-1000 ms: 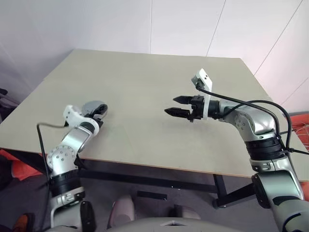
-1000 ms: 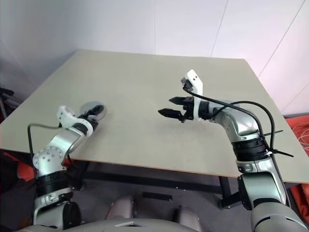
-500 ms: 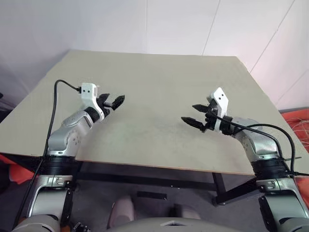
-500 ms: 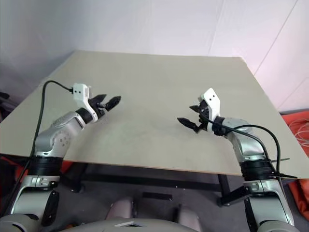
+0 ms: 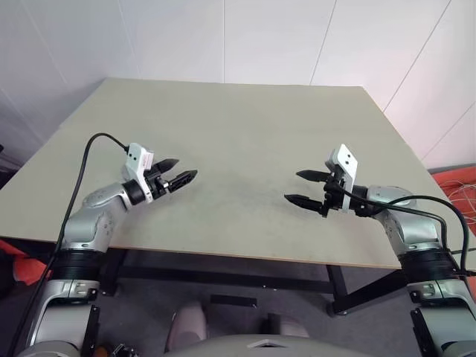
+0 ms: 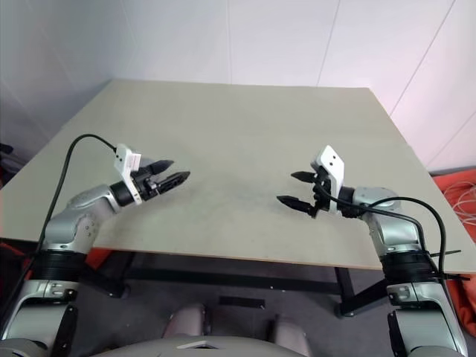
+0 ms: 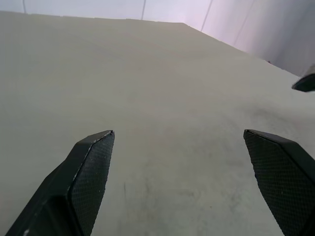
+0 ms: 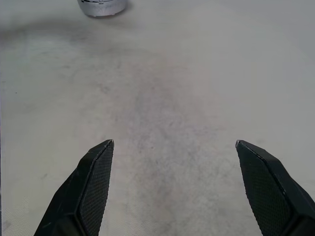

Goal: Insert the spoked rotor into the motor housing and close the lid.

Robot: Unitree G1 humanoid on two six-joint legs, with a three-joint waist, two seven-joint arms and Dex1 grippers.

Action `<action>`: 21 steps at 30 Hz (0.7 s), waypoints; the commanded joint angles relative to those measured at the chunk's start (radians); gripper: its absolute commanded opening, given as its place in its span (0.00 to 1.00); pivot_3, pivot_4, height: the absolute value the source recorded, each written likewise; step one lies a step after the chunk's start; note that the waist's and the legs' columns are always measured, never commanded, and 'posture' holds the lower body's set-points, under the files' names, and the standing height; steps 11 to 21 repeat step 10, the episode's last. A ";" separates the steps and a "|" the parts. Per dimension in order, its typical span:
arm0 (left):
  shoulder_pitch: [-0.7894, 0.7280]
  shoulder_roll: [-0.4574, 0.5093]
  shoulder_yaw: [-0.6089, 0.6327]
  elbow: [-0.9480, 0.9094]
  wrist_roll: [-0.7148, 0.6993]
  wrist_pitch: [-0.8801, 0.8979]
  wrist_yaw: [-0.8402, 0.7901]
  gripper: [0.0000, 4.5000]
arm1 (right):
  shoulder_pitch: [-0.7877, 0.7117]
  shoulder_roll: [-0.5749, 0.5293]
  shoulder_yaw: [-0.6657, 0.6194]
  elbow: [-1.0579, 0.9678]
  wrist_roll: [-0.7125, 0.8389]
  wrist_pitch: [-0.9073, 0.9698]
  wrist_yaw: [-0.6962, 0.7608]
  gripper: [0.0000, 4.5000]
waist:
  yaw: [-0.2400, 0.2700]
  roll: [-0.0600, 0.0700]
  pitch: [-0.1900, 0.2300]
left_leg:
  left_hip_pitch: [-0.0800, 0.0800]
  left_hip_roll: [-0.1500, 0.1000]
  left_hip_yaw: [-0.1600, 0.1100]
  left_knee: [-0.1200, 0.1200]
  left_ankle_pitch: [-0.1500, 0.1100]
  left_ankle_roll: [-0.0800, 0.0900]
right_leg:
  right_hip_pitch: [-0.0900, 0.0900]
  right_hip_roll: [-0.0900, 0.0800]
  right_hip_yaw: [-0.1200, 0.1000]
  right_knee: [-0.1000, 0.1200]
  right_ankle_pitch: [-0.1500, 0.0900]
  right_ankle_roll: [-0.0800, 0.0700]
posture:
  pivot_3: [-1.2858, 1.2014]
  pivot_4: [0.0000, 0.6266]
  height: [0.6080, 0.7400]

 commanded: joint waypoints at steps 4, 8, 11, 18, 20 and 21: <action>-0.026 0.040 0.003 0.061 0.109 -0.166 -0.068 1.00 | -0.073 0.021 -0.001 0.027 -0.009 -0.020 -0.003 1.00 | 0.000 0.000 0.000 | 0.001 0.000 0.000 0.000 0.000 0.000 | 0.001 0.000 0.000 0.000 0.000 0.000 | 0.52 0.00 1.00; -0.035 0.030 0.012 0.081 0.134 -0.211 -0.073 1.00 | -0.086 0.031 0.000 0.041 -0.015 -0.020 -0.003 1.00 | 0.002 0.000 0.000 | 0.001 0.000 0.001 0.000 0.000 0.000 | 0.001 0.000 0.000 0.000 0.000 0.000 | 0.52 0.00 1.00; -0.034 0.024 0.017 0.084 0.137 -0.218 -0.072 1.00 | -0.088 0.035 -0.001 0.043 -0.018 -0.019 -0.004 1.00 | 0.002 0.000 0.000 | 0.001 0.000 0.001 0.000 0.000 0.000 | 0.000 0.000 0.000 0.000 0.000 0.000 | 0.52 0.00 1.00; -0.034 0.024 0.017 0.084 0.137 -0.218 -0.072 1.00 | -0.088 0.035 -0.001 0.043 -0.018 -0.019 -0.004 1.00 | 0.002 0.000 0.000 | 0.001 0.000 0.001 0.000 0.000 0.000 | 0.000 0.000 0.000 0.000 0.000 0.000 | 0.52 0.00 1.00; -0.034 0.024 0.017 0.084 0.137 -0.218 -0.072 1.00 | -0.088 0.035 -0.001 0.043 -0.018 -0.019 -0.004 1.00 | 0.002 0.000 0.000 | 0.001 0.000 0.001 0.000 0.000 0.000 | 0.000 0.000 0.000 0.000 0.000 0.000 | 0.52 0.00 1.00; -0.034 0.024 0.017 0.084 0.137 -0.218 -0.072 1.00 | -0.088 0.035 -0.001 0.043 -0.018 -0.019 -0.004 1.00 | 0.002 0.000 0.000 | 0.001 0.000 0.001 0.000 0.000 0.000 | 0.000 0.000 0.000 0.000 0.000 0.000 | 0.52 0.00 1.00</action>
